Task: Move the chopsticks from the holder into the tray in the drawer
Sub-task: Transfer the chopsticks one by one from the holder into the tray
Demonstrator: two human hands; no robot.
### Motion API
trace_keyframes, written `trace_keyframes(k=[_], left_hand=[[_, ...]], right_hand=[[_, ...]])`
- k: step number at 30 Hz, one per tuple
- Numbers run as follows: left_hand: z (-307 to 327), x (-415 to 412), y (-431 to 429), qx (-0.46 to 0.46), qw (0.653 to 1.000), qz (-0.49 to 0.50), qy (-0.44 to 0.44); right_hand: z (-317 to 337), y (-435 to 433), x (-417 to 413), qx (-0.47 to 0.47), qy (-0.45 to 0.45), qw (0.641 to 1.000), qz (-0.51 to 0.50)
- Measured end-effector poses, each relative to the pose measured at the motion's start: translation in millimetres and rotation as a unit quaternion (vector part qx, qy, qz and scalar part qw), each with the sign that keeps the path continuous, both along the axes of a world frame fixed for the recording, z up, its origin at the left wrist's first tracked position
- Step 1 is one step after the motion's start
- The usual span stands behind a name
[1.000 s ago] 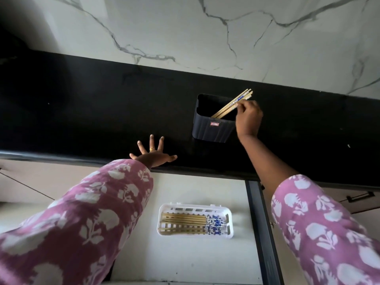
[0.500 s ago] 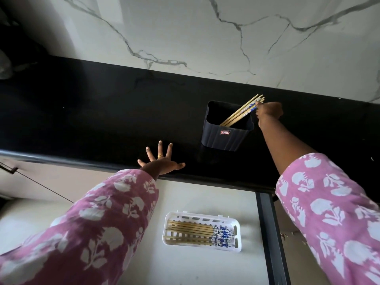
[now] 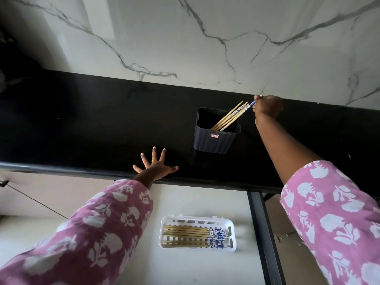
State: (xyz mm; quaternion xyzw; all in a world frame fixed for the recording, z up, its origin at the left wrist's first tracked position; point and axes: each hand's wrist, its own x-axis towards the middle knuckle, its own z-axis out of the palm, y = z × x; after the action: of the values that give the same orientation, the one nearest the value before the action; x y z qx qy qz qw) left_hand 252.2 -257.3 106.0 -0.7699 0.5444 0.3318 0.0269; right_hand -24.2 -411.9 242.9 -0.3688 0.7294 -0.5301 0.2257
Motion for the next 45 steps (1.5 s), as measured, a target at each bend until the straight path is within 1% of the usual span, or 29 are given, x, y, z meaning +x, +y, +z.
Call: trace_keyframes(k=[2, 3, 5, 6, 8, 11, 13, 15, 17, 19, 21, 23, 25, 26, 28, 29, 30, 31, 33, 34, 35, 36, 37, 38, 39, 41, 43, 45], left_hand=[[1, 2, 1, -0.019, 0.999, 0.019, 0.019], [3, 3, 0, -0.025, 0.999, 0.033, 0.025], [13, 2, -4, -0.038, 0.997, 0.063, 0.037], [19, -1, -7, -0.053, 0.994, 0.079, 0.055], [37, -9, -14, -0.110, 0.981, 0.107, 0.117], [73, -28, -20, -0.201, 0.945, 0.139, 0.220], [96, -42, -24, -0.235, 0.921, 0.151, 0.273], [112, -53, -26, -0.244, 0.889, 0.169, 0.350], [123, -62, -28, -0.247, 0.840, 0.169, 0.453], [128, -69, -30, -0.262, 0.794, 0.165, 0.524], [134, -73, -31, -0.282, 0.747, 0.171, 0.577], [141, -76, -29, -0.302, 0.707, 0.178, 0.614], [148, -79, -25, -0.317, 0.676, 0.180, 0.640], [150, -79, -24, -0.321, 0.667, 0.175, 0.649], [156, -81, -21, -0.330, 0.657, 0.163, 0.658], [160, -81, -19, -0.332, 0.657, 0.161, 0.658], [163, -81, -17, -0.335, 0.662, 0.160, 0.652], [165, -80, -15, -0.339, 0.669, 0.158, 0.643], [167, -77, -12, -0.357, 0.689, 0.147, 0.614], [167, -76, -12, -0.365, 0.700, 0.140, 0.598], [166, -75, -11, -0.371, 0.710, 0.130, 0.585], [166, -74, -10, -0.373, 0.719, 0.121, 0.574], [164, -72, -9, -0.371, 0.726, 0.115, 0.568], [162, -72, -9, -0.367, 0.732, 0.110, 0.564], [161, -71, -8, -0.361, 0.737, 0.106, 0.561], [156, -70, -5, -0.351, 0.746, 0.095, 0.558], [152, -70, -2, -0.344, 0.748, 0.087, 0.561], [147, -69, 0, -0.339, 0.752, 0.084, 0.559]], right_hand=[[29, 29, 5, -0.010, 0.015, 1.000, 0.005], [43, 42, 6, -0.010, 0.036, 0.999, 0.004], [61, 59, 4, -0.038, 0.063, 0.997, -0.014], [63, 61, 2, -0.056, 0.060, 0.996, -0.027], [69, 70, 4, -0.119, -0.010, 0.992, -0.039], [68, 85, 4, -0.175, -0.121, 0.976, -0.050], [67, 98, 9, -0.197, -0.188, 0.960, -0.062], [62, 112, 16, -0.203, -0.279, 0.935, -0.079], [50, 124, 21, -0.181, -0.385, 0.901, -0.092], [38, 136, 25, -0.142, -0.474, 0.863, -0.099], [26, 146, 29, -0.098, -0.528, 0.836, -0.111], [13, 153, 32, -0.057, -0.564, 0.816, -0.114], [1, 163, 34, -0.029, -0.601, 0.792, -0.099], [-5, 165, 35, -0.020, -0.623, 0.777, -0.091], [-14, 169, 38, -0.001, -0.664, 0.744, -0.076], [-18, 171, 40, 0.010, -0.668, 0.742, -0.059], [-21, 174, 41, 0.033, -0.651, 0.758, -0.033], [-24, 175, 43, 0.065, -0.618, 0.784, -0.010], [-31, 179, 47, 0.131, -0.510, 0.850, 0.029], [-33, 180, 50, 0.141, -0.449, 0.881, 0.038], [-36, 180, 52, 0.136, -0.359, 0.922, 0.048], [-39, 179, 54, 0.123, -0.224, 0.965, 0.064], [-42, 179, 55, 0.097, -0.073, 0.989, 0.084], [-42, 180, 57, 0.051, 0.050, 0.991, 0.114], [-40, 182, 60, 0.009, 0.124, 0.981, 0.149], [-36, 181, 65, -0.048, 0.196, 0.955, 0.219], [-35, 178, 72, -0.059, 0.235, 0.931, 0.274], [-39, 176, 79, -0.062, 0.275, 0.910, 0.303]])
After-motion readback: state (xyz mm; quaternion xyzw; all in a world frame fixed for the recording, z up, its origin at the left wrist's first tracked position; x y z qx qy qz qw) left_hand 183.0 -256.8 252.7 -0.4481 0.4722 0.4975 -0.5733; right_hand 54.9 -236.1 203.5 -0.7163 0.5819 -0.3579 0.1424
